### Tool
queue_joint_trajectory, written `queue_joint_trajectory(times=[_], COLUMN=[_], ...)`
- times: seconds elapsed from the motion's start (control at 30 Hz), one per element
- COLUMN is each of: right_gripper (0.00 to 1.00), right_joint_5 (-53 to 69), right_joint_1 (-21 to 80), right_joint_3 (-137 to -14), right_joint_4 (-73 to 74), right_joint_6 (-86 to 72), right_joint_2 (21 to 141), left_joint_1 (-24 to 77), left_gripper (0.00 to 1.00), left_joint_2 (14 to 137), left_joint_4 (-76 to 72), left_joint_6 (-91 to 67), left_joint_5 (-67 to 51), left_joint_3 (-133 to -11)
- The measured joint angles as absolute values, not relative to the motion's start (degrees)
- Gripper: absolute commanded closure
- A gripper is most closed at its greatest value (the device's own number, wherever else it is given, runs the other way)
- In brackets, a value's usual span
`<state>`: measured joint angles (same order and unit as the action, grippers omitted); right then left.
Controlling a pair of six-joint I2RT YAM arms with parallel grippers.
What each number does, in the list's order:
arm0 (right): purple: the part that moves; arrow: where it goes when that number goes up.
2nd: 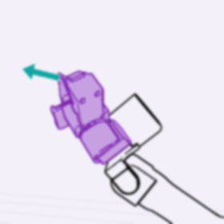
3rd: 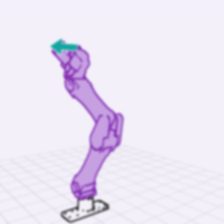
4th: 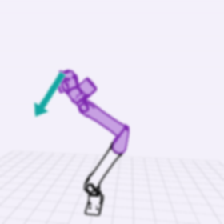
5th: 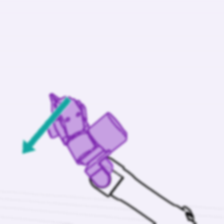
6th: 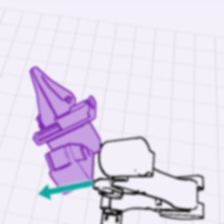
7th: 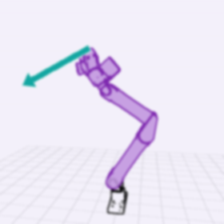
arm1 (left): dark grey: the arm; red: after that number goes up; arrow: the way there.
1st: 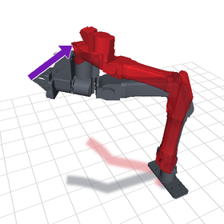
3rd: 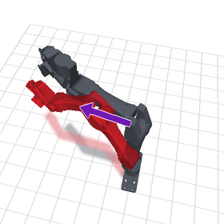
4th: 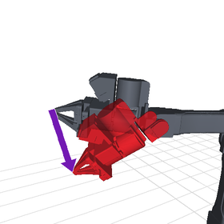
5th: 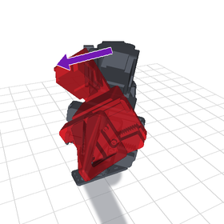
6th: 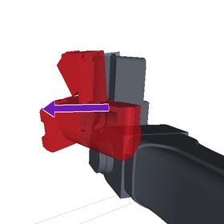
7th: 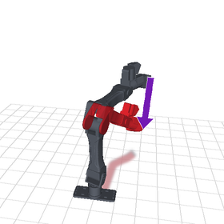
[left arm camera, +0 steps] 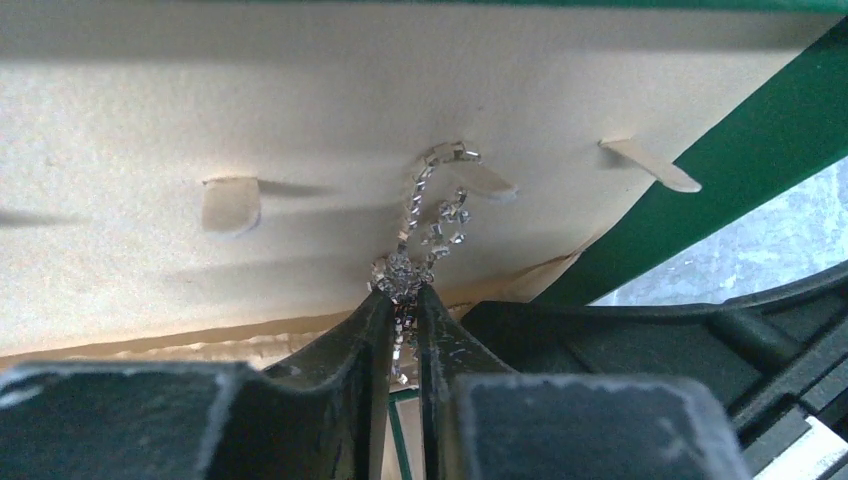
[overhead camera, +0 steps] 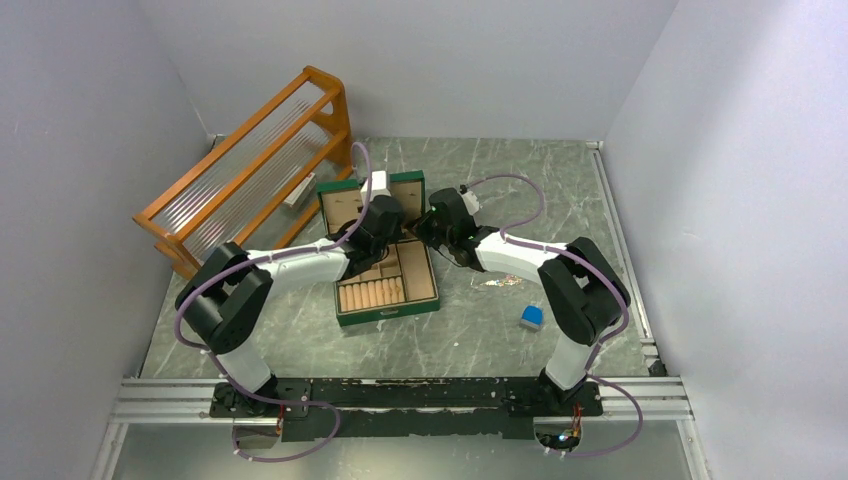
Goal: Organize the mixed jewelry
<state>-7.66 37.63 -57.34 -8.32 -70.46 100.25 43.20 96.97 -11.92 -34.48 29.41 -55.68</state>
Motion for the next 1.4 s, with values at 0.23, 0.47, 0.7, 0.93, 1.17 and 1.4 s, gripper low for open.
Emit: queue_joint_trajectory(times=[0.23,0.47,0.7,0.93,1.17,1.4], right_gripper=[1.00,1.00,1.00,1.00,1.00,1.00], right_joint_5=[-7.6,-7.5,-7.4,-6.9,-6.0,-5.5], right_joint_1=[37.6,37.6,37.6,37.6,37.4,37.3], right_joint_3=[-57.3,-57.3,-57.3,-57.3,-55.4,-52.9], right_joint_4=[-8.3,-8.3,-8.3,-8.4,-10.5,-10.9], right_joint_6=[-70.1,-69.7,-69.6,-69.5,-69.5,-68.5], right_joint_2=[100.2,100.2,100.2,100.2,99.4,97.3], left_joint_1=[43.3,43.3,43.3,43.3,43.5,44.2], left_gripper=[0.95,0.95,0.95,0.95,0.95,0.95], left_joint_2=[96.9,95.9,94.9,95.0,97.0,98.2], left_joint_4=[-11.2,-12.1,-16.2,-18.8,-22.3,-23.8], left_joint_6=[-32.9,-31.4,-30.2,-29.0,-28.3,-28.5], left_joint_5=[29.4,29.3,29.6,30.0,31.7,31.6], left_joint_3=[-56.8,-56.8,-56.8,-56.4,-56.2,-56.0])
